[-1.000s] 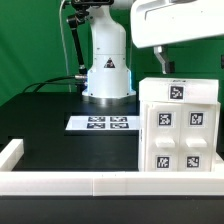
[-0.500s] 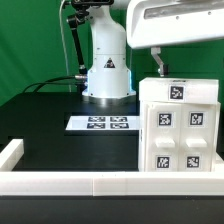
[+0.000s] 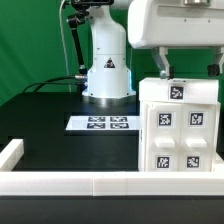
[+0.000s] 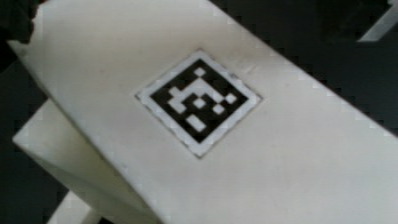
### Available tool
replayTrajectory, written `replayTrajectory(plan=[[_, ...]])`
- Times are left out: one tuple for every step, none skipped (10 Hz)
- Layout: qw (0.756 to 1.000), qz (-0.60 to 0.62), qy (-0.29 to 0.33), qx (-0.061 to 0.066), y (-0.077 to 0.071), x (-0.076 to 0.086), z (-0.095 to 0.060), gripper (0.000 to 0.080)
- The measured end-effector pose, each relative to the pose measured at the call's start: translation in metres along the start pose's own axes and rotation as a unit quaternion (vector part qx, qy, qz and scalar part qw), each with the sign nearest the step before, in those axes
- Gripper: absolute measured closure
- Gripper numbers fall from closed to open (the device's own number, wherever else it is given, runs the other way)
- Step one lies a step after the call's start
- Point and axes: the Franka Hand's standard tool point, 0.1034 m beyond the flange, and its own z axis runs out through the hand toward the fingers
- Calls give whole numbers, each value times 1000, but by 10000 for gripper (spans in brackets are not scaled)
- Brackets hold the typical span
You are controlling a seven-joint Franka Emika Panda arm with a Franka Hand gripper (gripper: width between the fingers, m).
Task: Assemble cabinet
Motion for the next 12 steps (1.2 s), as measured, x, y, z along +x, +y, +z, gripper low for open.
replayTrajectory(plan=[[999,-47,-8,0,-1,-2,0,2],[995,-96,-14,0,-2,-3,1,2],[991,-129,-20,1,-2,-6,2,2],[984,-177,-28,1,-3,-8,3,2],[977,-211,-33,3,-3,-10,4,2],[970,-240,-35,4,-2,-12,6,2],[966,-255,-35,2,0,-14,8,2],[965,-259,-37,2,2,-16,11,2],[966,-257,-39,3,2,-17,14,2],[966,-256,-40,4,3,-18,15,2],[966,-255,-40,4,3,-19,16,2],[966,-255,-40,4,3,-19,16,128]])
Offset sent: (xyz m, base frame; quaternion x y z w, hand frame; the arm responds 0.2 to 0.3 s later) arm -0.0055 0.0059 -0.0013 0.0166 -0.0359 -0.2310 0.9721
